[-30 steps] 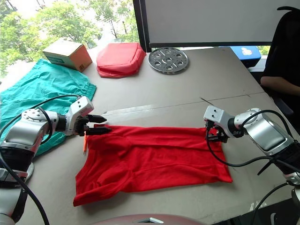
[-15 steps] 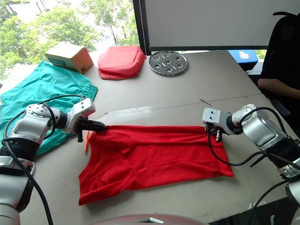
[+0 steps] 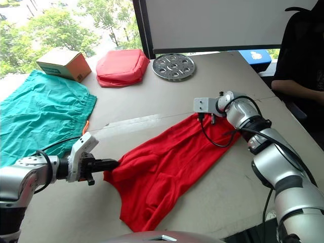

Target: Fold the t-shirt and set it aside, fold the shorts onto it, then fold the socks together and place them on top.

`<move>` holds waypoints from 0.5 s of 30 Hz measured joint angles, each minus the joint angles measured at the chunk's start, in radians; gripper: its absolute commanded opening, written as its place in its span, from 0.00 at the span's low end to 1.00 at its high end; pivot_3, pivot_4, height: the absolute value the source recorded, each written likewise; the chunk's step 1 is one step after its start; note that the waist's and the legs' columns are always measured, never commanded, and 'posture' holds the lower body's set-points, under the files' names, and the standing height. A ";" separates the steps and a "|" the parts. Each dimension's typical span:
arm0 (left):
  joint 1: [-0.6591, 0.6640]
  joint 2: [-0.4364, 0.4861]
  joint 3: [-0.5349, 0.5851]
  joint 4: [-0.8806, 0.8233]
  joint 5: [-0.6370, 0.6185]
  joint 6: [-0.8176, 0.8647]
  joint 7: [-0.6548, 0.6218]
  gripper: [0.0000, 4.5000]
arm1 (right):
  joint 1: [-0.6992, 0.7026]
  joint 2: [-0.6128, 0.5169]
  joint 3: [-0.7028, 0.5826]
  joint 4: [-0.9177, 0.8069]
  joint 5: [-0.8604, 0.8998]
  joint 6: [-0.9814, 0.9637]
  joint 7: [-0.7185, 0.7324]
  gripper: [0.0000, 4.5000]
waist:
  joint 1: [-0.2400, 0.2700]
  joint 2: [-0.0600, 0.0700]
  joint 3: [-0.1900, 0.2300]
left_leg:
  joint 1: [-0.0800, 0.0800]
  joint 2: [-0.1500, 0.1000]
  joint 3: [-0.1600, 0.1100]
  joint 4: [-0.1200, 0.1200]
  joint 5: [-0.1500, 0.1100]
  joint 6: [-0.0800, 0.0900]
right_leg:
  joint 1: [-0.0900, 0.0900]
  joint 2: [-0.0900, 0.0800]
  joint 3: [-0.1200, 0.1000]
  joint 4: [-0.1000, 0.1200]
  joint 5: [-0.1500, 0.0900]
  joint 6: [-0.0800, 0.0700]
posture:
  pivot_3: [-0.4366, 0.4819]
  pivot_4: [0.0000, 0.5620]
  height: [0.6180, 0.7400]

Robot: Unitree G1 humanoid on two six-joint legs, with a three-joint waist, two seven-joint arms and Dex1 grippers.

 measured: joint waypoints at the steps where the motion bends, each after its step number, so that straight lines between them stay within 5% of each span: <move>1: 0.043 -0.043 0.054 -0.061 -0.012 0.044 0.045 0.01 | -0.031 0.045 0.001 0.060 -0.016 -0.059 -0.035 0.00 | -0.002 0.000 0.000 | 0.000 0.000 0.000 -0.001 0.000 -0.001 | 0.000 0.000 0.000 0.000 0.000 0.000 | 0.48 0.27 1.00; 6: 0.247 -0.204 0.240 -0.281 -0.054 0.140 0.188 0.01 | -0.126 0.209 0.001 0.237 -0.065 -0.248 -0.171 0.00 | 0.001 0.000 0.000 | 0.001 0.001 -0.002 -0.003 0.001 -0.003 | 0.000 -0.001 -0.002 -0.001 -0.001 -0.002 | 0.48 0.27 1.00; 10: 0.417 -0.366 0.319 -0.404 -0.065 0.049 0.259 0.01 | -0.141 0.307 -0.021 0.309 -0.074 -0.305 -0.226 0.00 | 0.000 0.001 0.000 | 0.002 0.002 -0.007 -0.003 0.001 -0.004 | 0.001 -0.003 -0.002 -0.002 -0.001 -0.002 | 0.48 0.27 1.00; 12: 0.430 -0.435 0.355 -0.414 -0.092 0.006 0.275 0.00 | -0.141 0.317 -0.050 0.327 -0.060 -0.307 -0.204 0.15 | 0.006 0.001 0.001 | 0.001 0.001 -0.009 -0.003 0.001 -0.004 | 0.001 -0.004 -0.004 -0.002 -0.001 -0.002 | 0.48 0.27 1.00; 15: 0.426 -0.453 0.416 -0.412 -0.177 -0.055 0.267 0.22 | -0.142 0.300 -0.124 0.329 -0.009 -0.296 -0.123 0.41 | 0.009 0.001 0.001 | 0.000 0.001 -0.012 -0.002 0.000 -0.002 | 0.002 -0.004 -0.006 -0.002 -0.001 -0.002 | 0.48 0.27 1.00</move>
